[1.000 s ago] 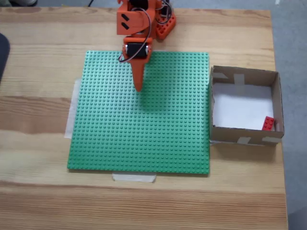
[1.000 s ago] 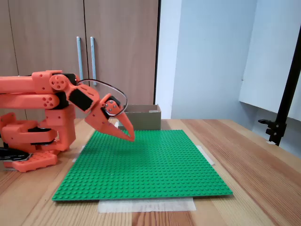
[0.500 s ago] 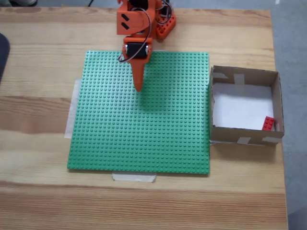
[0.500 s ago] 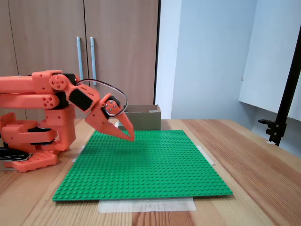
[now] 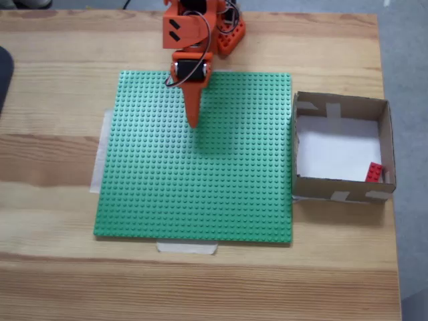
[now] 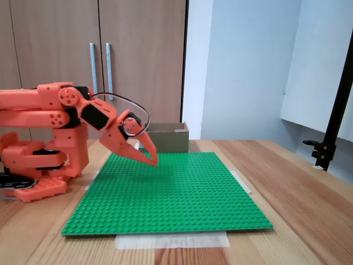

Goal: Pick the red lego block and put it in the box.

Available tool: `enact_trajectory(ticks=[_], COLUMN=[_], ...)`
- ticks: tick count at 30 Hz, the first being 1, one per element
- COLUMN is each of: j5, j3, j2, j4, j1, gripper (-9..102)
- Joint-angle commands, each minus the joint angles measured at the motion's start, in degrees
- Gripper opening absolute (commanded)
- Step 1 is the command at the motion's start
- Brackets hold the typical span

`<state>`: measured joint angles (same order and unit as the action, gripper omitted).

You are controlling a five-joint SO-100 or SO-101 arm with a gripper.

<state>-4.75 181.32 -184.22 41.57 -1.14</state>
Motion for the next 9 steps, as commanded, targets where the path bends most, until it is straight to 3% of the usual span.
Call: enact_trajectory(ticks=[1,9], j5=[0.18,0.18], j3=[1.76,1.76], j2=[-0.44,-0.44], j4=[-0.62,-0.62], j1=[-0.44,-0.44], gripper=[-1,-1])
